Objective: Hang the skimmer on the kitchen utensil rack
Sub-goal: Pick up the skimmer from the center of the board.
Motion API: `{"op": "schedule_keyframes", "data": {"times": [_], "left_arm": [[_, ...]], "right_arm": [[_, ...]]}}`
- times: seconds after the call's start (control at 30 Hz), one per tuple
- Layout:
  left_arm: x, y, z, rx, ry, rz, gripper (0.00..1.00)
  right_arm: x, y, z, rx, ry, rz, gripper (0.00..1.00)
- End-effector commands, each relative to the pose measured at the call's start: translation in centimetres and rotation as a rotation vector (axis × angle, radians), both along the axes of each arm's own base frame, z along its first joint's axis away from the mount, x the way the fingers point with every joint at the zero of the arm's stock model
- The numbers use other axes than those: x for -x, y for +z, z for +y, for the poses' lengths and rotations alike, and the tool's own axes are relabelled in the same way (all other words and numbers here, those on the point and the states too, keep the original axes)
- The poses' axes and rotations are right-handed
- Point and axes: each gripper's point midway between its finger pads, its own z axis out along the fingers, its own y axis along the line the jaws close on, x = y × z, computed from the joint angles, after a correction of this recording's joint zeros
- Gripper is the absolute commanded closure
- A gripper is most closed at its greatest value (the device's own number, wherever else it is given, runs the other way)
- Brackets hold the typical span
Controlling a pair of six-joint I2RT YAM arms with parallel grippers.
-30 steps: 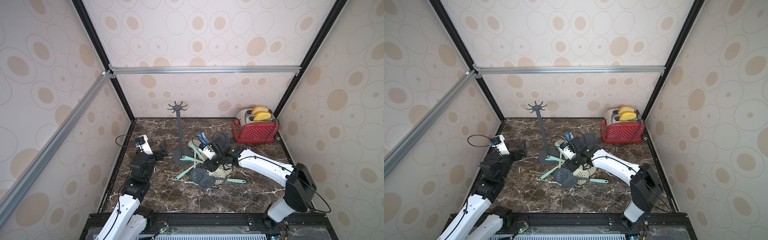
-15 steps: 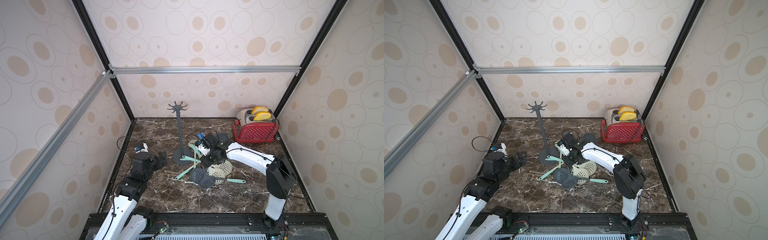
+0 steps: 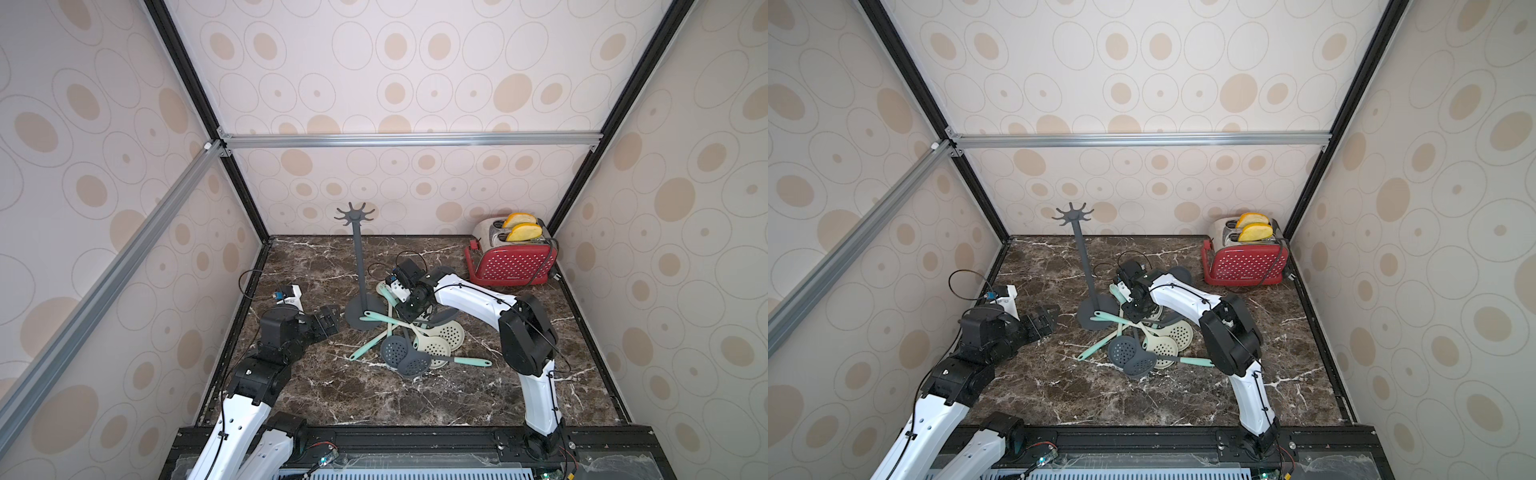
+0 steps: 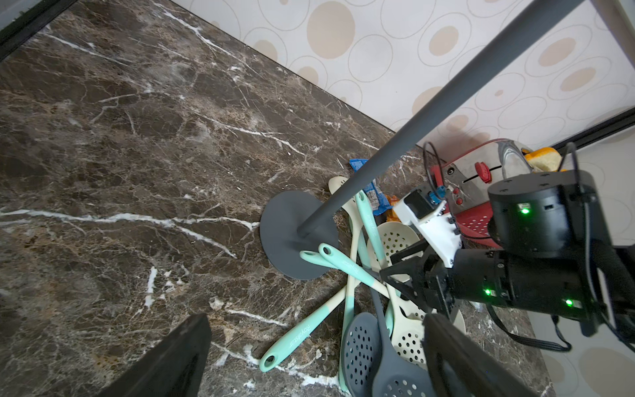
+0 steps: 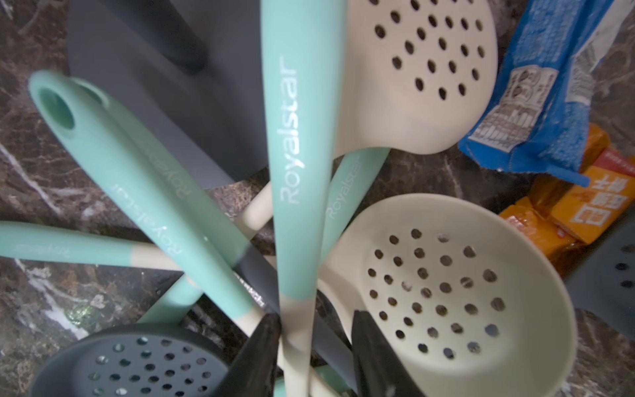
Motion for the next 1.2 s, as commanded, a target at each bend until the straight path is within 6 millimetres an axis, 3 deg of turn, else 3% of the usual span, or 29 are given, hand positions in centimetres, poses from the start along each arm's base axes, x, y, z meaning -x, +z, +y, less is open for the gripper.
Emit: {"op": "schedule_keyframes", "data": {"times": [0.0, 0.23, 0.5, 0.83, 1.17], "left_arm": [[0.1, 2.6, -0.5, -0.002, -0.044, -0.07, 0.01], [0.1, 3.1, -0.5, -0.007, -0.051, -0.096, 0.01], [-0.5, 4.2, -1.2, -0.003, -0.089, -0.164, 0.01], [-1.6, 5.9, -3.2, 0.033, -0.185, -0.224, 0.01], [-3.8, 9.4, -6.4, 0.135, -0.315, -0.294, 0.05]], "right_arm": [[-0.3, -0.5, 0.0, 0.011, 0.006, -0.012, 0.61], [0.2, -0.1, -0.3, -0.033, 0.02, -0.035, 0.73], [1.6, 3.5, -2.0, -0.115, 0.016, -0.116, 0.86], [3.5, 10.7, -7.3, -0.253, -0.078, -0.279, 0.98], [1.7, 19.8, -11.3, -0.459, -0.18, -0.435, 1.0]]}}
